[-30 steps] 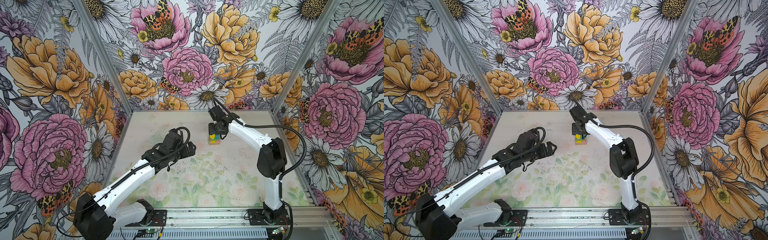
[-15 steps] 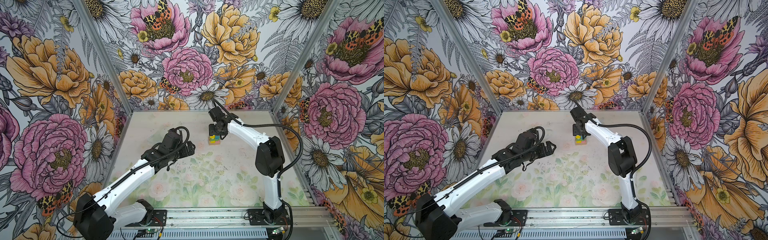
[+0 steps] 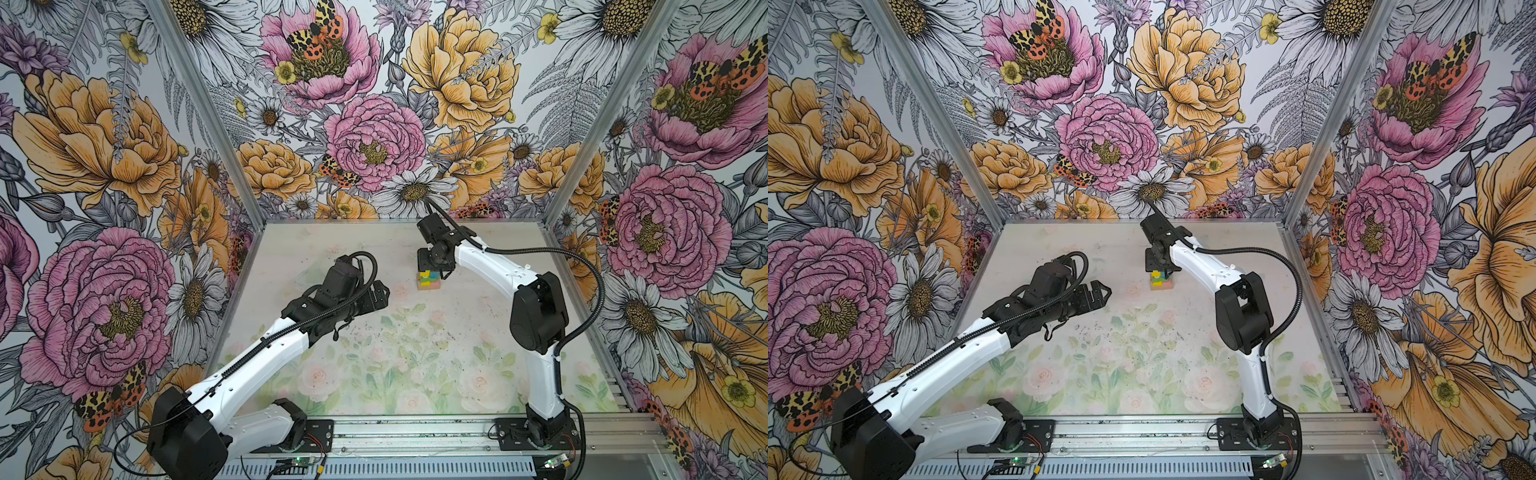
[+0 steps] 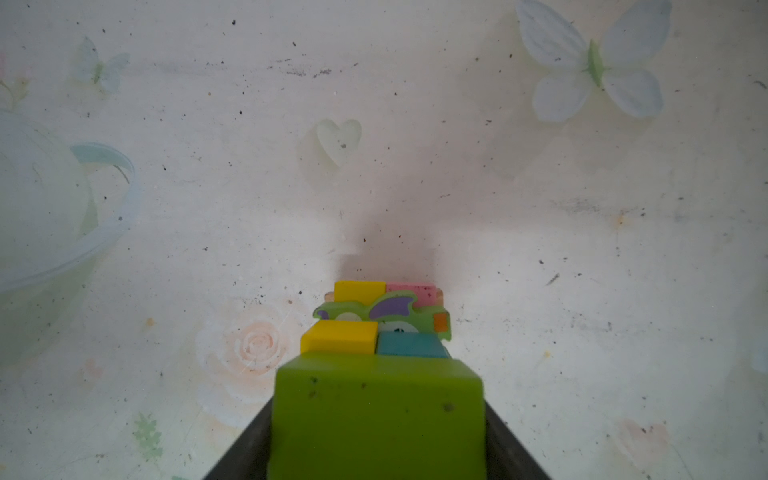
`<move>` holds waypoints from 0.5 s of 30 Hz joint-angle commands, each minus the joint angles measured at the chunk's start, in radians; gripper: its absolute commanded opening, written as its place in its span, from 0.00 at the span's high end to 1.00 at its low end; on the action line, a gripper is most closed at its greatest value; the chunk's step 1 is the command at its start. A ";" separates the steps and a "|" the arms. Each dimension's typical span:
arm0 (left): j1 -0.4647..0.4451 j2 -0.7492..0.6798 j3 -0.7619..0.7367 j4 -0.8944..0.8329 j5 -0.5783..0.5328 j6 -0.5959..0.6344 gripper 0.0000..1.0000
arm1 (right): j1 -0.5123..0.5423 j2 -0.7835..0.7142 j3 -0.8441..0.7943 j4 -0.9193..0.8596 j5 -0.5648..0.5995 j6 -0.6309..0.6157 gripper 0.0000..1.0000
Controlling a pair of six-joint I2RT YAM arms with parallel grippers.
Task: Build the wood block tower
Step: 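Lower the lime-green block onto the yellow and teal cubes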
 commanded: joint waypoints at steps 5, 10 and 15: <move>0.014 0.005 -0.015 0.030 0.015 0.021 0.01 | -0.007 0.024 0.036 -0.002 -0.007 0.005 0.50; 0.015 0.002 -0.017 0.032 0.018 0.021 0.01 | -0.006 0.025 0.042 -0.003 -0.010 0.003 0.50; 0.020 0.001 -0.020 0.034 0.021 0.021 0.01 | -0.004 0.028 0.046 -0.003 -0.013 0.002 0.49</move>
